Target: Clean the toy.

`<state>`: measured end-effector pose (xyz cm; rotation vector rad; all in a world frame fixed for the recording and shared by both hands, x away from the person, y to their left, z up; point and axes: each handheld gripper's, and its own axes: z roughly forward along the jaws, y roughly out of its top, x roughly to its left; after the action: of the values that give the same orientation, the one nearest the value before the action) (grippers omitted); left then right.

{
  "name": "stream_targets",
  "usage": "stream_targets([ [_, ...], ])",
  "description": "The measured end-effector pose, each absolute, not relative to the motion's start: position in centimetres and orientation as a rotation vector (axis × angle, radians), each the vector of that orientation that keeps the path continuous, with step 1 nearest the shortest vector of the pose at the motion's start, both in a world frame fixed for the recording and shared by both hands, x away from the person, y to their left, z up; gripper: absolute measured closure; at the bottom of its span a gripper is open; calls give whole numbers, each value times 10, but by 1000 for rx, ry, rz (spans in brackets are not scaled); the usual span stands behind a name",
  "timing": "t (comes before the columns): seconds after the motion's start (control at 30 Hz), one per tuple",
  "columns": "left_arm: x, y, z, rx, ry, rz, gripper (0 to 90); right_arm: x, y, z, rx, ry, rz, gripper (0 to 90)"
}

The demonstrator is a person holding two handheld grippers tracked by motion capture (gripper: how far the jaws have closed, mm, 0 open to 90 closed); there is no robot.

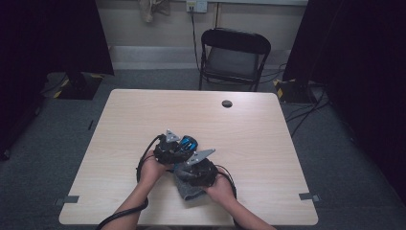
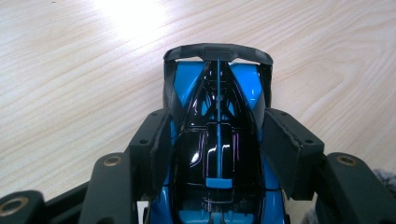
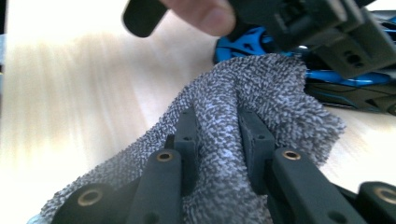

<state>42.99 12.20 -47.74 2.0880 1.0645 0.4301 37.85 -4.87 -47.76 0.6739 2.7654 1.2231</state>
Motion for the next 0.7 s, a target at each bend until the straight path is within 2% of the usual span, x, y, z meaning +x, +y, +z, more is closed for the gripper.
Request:
stream_targets([
  [0.37,430,122,-477,2087,1070,431,434,387,-79,-467,725,2683,1186,660],
  [0.43,430,122,-477,2094,1066,434,434,388,-84,-468,739,2677,1182,612],
  [0.6,430,124,-477,2100,1053,433,432,388,-96,-470,803,2656,1170,419],
  [0.7,429,123,-477,2101,1054,441,431,387,-104,-468,809,2628,1143,382],
])
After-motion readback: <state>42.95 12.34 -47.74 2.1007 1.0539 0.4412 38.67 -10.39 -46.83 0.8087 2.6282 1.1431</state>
